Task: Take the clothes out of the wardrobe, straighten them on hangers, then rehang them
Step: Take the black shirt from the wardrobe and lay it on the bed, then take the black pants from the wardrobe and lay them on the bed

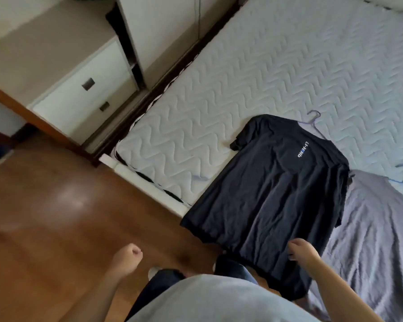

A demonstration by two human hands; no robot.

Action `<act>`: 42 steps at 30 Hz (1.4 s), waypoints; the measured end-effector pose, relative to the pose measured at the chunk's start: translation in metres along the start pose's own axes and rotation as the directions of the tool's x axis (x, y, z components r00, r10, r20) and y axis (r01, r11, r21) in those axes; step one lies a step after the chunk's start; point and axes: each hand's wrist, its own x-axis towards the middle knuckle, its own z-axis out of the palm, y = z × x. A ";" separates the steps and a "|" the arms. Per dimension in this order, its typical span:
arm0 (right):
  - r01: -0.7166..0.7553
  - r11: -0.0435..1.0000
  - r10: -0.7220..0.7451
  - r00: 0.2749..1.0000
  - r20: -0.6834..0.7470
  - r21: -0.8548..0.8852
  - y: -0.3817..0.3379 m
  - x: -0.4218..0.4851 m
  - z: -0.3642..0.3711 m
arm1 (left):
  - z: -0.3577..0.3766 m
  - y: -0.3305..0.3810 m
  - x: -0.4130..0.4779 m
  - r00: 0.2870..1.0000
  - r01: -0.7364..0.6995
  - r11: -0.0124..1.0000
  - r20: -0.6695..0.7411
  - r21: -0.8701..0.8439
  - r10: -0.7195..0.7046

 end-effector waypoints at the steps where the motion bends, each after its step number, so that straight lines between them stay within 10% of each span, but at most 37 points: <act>1: 0.032 0.999 -0.032 0.999 -0.010 -0.026 -0.012 -0.010 0.016 | -0.008 -0.022 0.000 0.999 0.036 0.997 -0.006 -0.070 -0.037; 7: 0.227 0.968 -0.229 0.973 -0.004 -0.110 -0.097 -0.095 0.154 | -0.082 -0.167 -0.012 0.962 0.220 0.837 -0.031 -0.500 -0.272; 12: 0.487 0.754 -0.342 0.864 0.369 -0.441 -0.185 -0.140 0.249 | -0.108 -0.266 -0.041 0.852 0.331 0.518 0.014 -0.788 -0.523; 21: 0.511 0.728 -0.346 0.850 0.398 -0.457 -0.314 -0.115 0.310 | -0.149 -0.285 -0.001 0.744 0.307 0.049 0.208 -0.950 -0.636; 28: 0.181 0.968 -0.131 0.953 0.272 -0.171 -0.419 -0.078 0.315 | -0.261 -0.216 0.098 0.820 0.241 0.145 0.121 -0.960 -0.559; 35: 0.262 0.943 -0.204 0.942 0.266 -0.205 -0.566 -0.063 0.332 | -0.422 -0.111 0.179 0.947 0.050 0.632 -0.164 -0.773 -0.275; 42: 0.331 0.924 -0.263 0.913 0.312 -0.190 -0.659 -0.064 0.386 | -0.524 -0.048 0.207 0.968 -0.146 0.745 -0.248 -0.650 -0.027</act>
